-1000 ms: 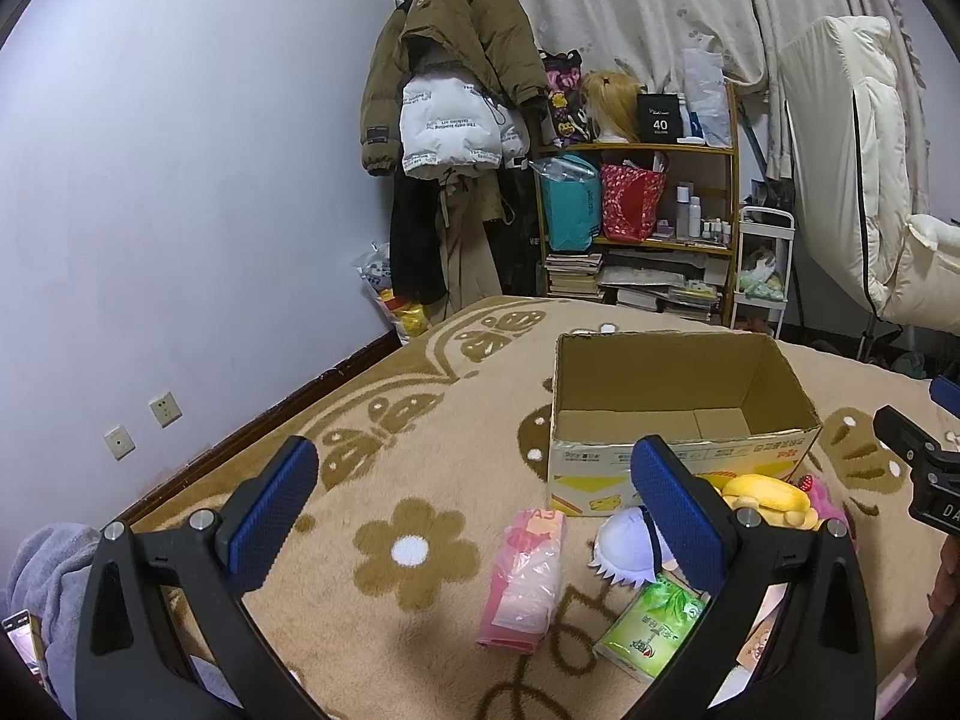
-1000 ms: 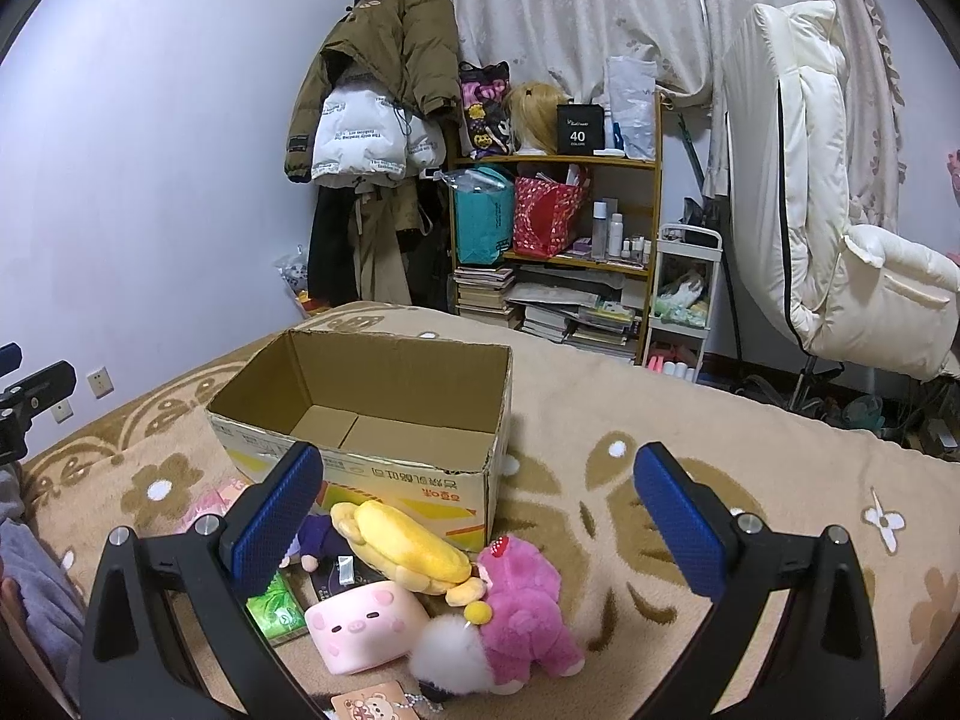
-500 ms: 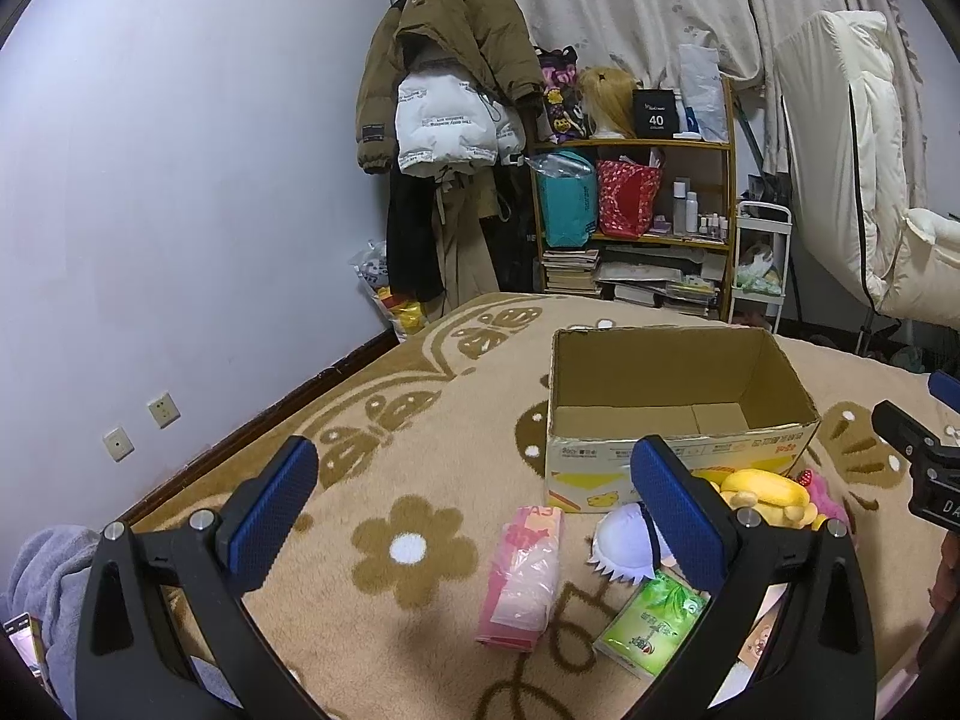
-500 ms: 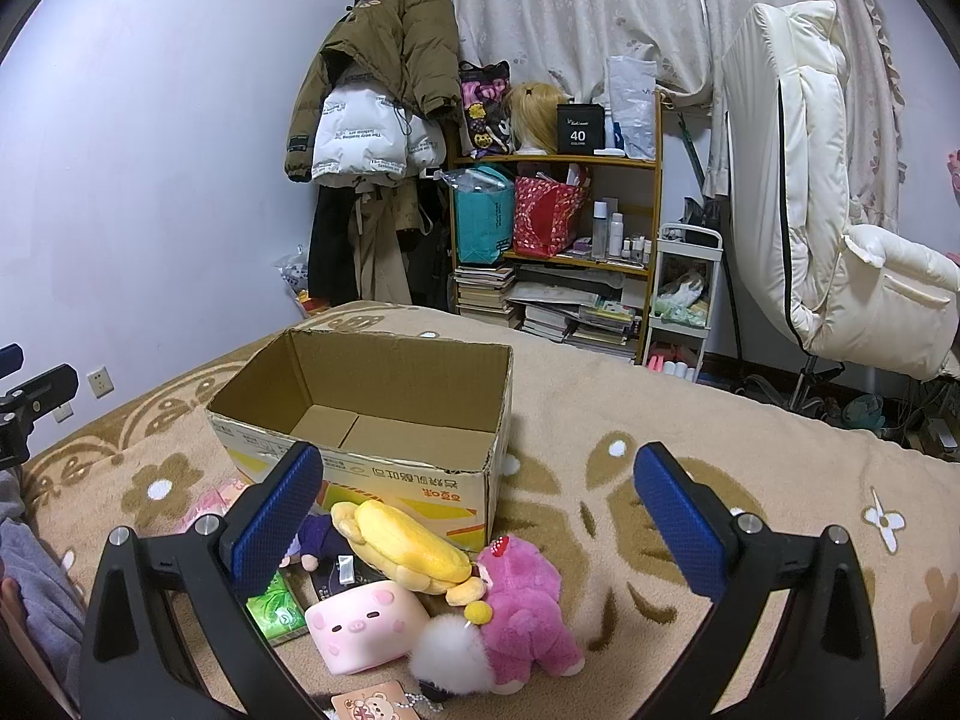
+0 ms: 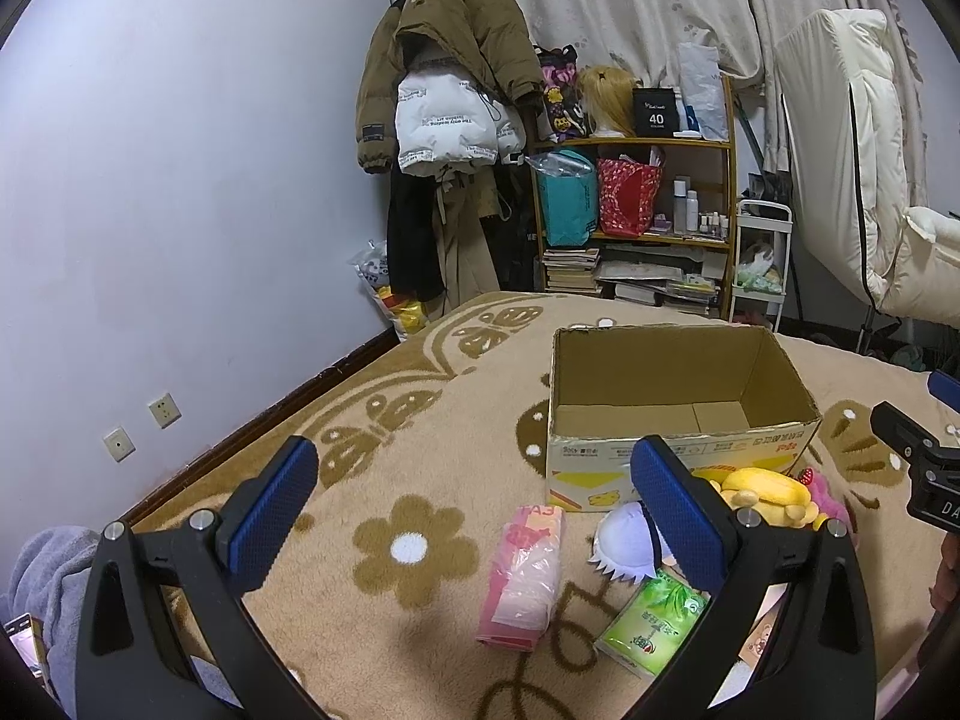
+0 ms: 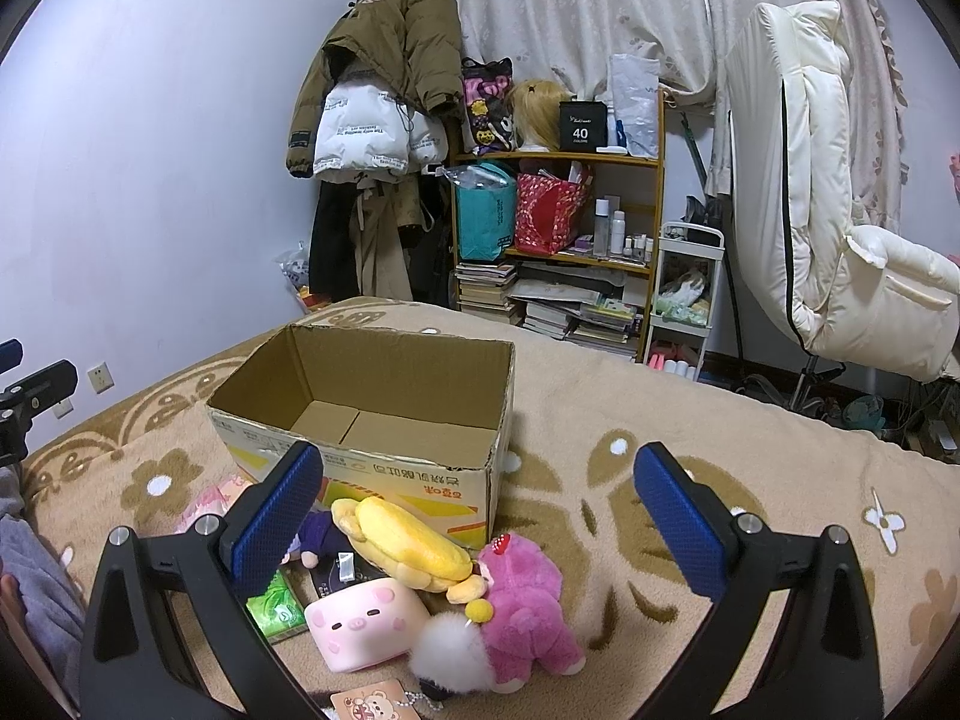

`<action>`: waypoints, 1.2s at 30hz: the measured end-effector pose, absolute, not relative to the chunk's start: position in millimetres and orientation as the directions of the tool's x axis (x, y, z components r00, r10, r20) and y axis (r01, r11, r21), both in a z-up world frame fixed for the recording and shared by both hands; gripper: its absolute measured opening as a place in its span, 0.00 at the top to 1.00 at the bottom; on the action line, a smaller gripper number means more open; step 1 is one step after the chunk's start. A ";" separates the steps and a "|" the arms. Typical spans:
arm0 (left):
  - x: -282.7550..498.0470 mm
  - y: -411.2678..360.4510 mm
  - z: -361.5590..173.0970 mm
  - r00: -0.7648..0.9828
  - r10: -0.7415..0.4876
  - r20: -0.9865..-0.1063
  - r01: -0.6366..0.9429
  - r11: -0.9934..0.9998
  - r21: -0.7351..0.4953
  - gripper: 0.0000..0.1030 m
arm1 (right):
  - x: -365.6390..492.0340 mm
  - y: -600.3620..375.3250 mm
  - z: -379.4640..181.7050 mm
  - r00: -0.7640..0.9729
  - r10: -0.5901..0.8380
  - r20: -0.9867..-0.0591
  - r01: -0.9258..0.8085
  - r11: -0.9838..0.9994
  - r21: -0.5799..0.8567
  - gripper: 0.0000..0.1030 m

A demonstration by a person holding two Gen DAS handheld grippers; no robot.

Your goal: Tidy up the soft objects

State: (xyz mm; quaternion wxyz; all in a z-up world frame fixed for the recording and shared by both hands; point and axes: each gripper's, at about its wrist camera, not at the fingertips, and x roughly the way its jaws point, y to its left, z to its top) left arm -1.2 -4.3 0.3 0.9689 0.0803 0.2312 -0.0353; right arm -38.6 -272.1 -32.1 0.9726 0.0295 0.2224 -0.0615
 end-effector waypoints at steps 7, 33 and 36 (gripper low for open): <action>-0.4 -4.2 0.7 0.890 -0.032 -0.455 0.106 0.985 0.139 0.00 | -38.5 -271.7 -32.8 0.893 -0.106 -0.437 0.132 0.991 0.029 0.00; 5.7 -2.4 -0.6 0.875 -0.031 -0.483 0.111 0.984 0.138 0.00 | -38.4 -271.9 -29.1 0.893 -0.107 -0.438 0.133 0.991 0.028 0.00; 12.1 0.0 -2.5 0.870 -0.011 -0.493 0.091 0.986 0.139 0.00 | -34.8 -274.2 -30.9 0.885 -0.114 -0.452 0.141 0.990 0.026 0.00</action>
